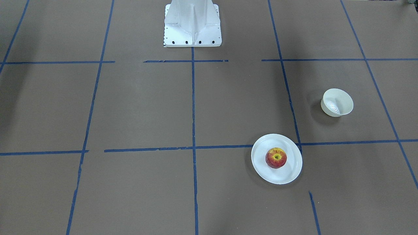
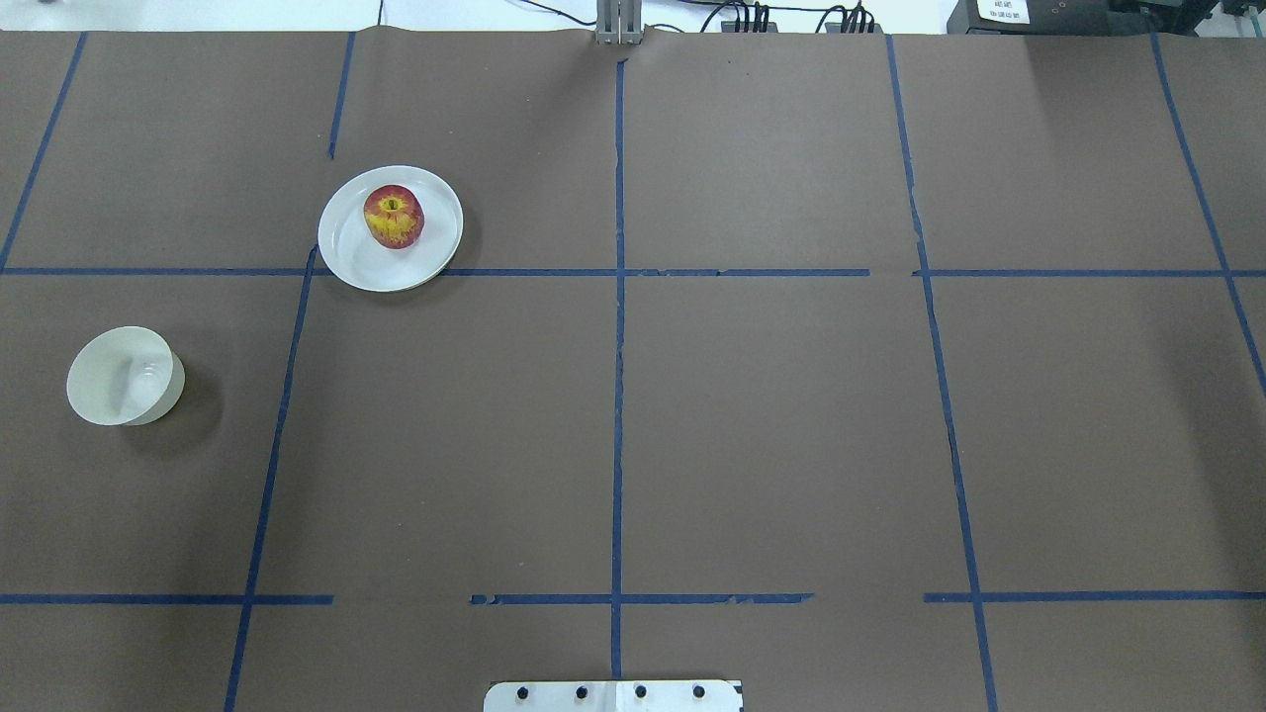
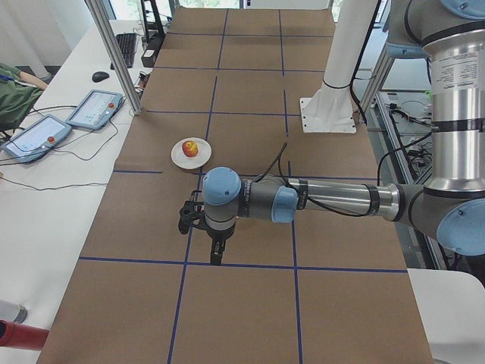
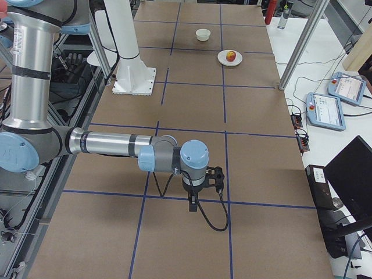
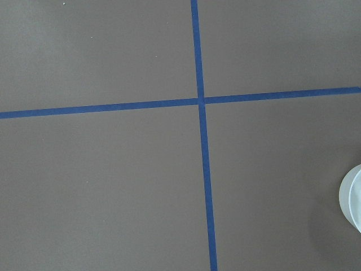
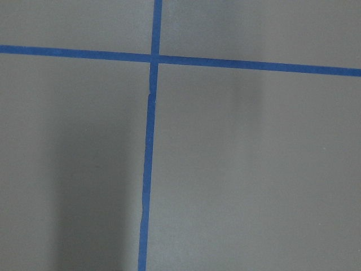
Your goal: Move apple from plate to bowl
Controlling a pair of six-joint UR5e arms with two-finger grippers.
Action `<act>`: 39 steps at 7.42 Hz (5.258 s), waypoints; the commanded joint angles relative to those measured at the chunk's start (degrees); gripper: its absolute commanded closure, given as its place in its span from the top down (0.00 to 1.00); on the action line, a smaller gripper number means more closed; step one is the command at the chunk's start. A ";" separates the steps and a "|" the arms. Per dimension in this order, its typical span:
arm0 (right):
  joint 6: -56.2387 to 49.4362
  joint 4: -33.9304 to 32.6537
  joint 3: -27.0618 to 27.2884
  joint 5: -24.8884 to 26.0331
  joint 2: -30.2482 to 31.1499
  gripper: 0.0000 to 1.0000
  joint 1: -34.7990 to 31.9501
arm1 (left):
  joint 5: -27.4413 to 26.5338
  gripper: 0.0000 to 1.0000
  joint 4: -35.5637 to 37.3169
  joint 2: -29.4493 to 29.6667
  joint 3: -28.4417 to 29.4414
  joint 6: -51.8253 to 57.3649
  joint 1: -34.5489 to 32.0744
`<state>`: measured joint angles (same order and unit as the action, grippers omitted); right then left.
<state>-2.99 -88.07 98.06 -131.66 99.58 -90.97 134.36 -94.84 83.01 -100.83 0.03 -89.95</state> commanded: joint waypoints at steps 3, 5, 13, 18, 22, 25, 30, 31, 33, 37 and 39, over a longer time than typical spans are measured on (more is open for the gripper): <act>0.00 0.00 0.02 0.00 0.00 1.00 0.09 | -0.41 1.00 -4.22 13.97 0.89 -12.10 6.95; 0.00 0.00 0.02 0.00 0.00 1.00 0.00 | -3.99 1.00 -4.13 22.15 2.47 -27.55 16.61; 0.00 0.00 0.02 0.09 0.00 1.00 0.00 | -15.88 1.00 -9.64 44.61 24.35 -58.72 37.13; 0.00 0.00 0.02 0.00 0.00 1.00 0.09 | -16.06 1.00 -12.99 47.16 30.15 -63.39 40.38; 0.00 0.00 0.02 0.00 0.00 1.00 0.09 | -19.22 0.99 -17.13 47.07 33.50 -64.88 42.22; 0.00 0.00 0.02 0.00 0.00 1.00 0.09 | -18.79 0.10 -17.92 47.16 33.59 -64.98 42.14; 0.00 0.00 0.02 0.00 0.00 1.00 0.00 | -13.87 0.06 -10.42 38.40 16.78 -55.97 32.76; 0.00 0.00 0.02 0.00 0.00 1.00 0.00 | -13.86 0.06 -3.06 35.76 9.58 -49.66 30.47; 0.00 0.00 0.02 0.09 0.00 1.00 0.00 | -14.04 0.06 5.61 26.21 -4.66 -42.49 29.05; 0.00 0.00 0.02 0.00 0.00 1.00 0.00 | -14.47 0.04 -13.88 3.35 -10.89 -46.66 29.57; 0.00 0.00 0.02 0.09 0.00 1.00 0.00 | -14.48 0.04 -25.62 1.28 -4.67 -50.29 31.40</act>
<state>-2.99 -88.07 98.03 -131.64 99.58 -90.96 119.92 -113.29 86.23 -108.83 -48.13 -59.87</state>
